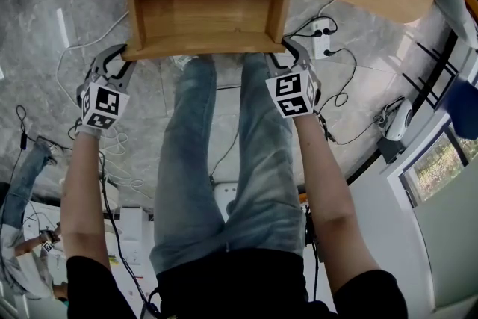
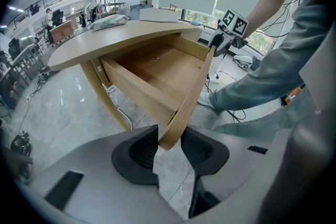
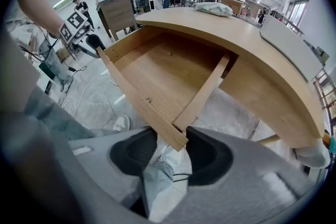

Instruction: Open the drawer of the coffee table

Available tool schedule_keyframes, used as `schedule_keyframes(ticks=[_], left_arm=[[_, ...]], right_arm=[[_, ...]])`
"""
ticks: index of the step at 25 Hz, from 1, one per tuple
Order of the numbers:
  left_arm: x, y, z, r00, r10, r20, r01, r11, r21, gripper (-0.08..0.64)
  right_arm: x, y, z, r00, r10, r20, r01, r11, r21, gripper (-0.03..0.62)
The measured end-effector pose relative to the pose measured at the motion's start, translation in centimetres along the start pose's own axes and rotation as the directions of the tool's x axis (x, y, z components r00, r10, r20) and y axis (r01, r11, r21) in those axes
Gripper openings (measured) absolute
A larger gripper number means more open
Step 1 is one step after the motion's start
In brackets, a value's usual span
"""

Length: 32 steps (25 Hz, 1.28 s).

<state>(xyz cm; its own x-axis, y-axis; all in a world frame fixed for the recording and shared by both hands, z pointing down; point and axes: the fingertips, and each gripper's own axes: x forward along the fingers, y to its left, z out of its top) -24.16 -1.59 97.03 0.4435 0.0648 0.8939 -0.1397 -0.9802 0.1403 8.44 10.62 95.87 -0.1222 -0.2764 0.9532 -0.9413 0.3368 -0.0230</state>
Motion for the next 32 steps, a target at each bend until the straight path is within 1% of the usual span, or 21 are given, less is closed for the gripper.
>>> schedule_keyframes(ticks=[7, 13, 19, 23, 26, 32], left_arm=[[0.4, 0.2, -0.7, 1.000, 0.005, -0.022, -0.005, 1.000, 0.004, 0.147], [1.2, 0.0, -1.4, 0.998, -0.001, -0.058, 0.003, 1.000, 0.030, 0.149], [2.0, 0.1, -2.0, 0.997, 0.004, -0.075, 0.000, 0.999, 0.047, 0.149], [1.9, 0.1, -1.6, 0.997, 0.003, -0.076, 0.001, 0.999, 0.046, 0.152], [2.2, 0.0, -2.0, 0.996, 0.007, -0.089, -0.004, 0.999, 0.041, 0.155], [2.2, 0.0, -2.5, 0.993, 0.046, -0.109, -0.045, 0.999, 0.018, 0.156]], right_arm=[[0.6, 1.1, -0.8, 1.000, 0.003, -0.026, -0.002, 1.000, 0.029, 0.166], [1.4, 1.4, -1.3, 0.998, 0.014, -0.057, -0.014, 1.000, 0.006, 0.166], [2.3, 1.6, -1.6, 0.997, 0.004, -0.074, -0.005, 1.000, -0.007, 0.166], [2.2, 1.3, -1.6, 0.997, 0.005, -0.073, -0.006, 1.000, -0.019, 0.168], [2.6, 1.4, -1.8, 0.996, 0.012, -0.088, -0.014, 1.000, -0.023, 0.173], [2.7, 1.9, -1.7, 0.992, 0.034, -0.119, -0.039, 0.998, -0.040, 0.178]])
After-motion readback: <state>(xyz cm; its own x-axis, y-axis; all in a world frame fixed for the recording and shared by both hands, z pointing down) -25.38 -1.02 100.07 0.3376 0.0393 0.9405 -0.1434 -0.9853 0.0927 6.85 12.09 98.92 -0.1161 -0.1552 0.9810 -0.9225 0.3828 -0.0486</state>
